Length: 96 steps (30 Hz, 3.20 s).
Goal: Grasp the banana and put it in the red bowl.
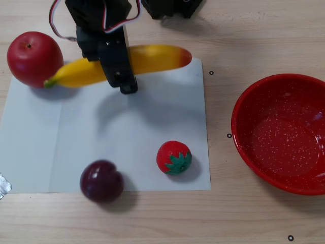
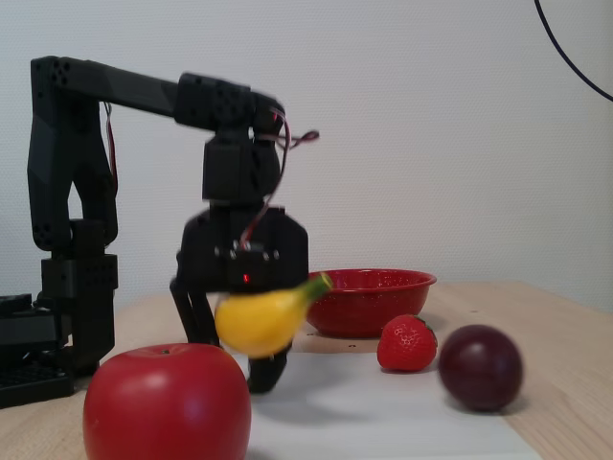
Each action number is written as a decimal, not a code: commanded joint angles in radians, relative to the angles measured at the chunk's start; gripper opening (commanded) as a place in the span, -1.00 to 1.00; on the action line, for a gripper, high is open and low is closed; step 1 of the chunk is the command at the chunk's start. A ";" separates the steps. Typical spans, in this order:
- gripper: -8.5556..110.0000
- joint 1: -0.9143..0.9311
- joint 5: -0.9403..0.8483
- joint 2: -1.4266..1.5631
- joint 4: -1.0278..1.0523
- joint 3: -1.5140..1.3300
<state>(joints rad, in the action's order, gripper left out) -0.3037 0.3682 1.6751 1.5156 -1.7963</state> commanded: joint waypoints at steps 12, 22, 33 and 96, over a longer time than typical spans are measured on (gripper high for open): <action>-0.85 0.107 -0.141 0.156 0.304 0.476; -0.85 0.347 -0.296 0.156 0.314 0.686; -0.85 0.626 -0.388 0.167 0.124 0.790; -0.85 0.738 -0.362 0.249 -0.307 0.491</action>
<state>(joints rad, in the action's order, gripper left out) 0.4525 0.0230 1.7702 1.1766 -1.4220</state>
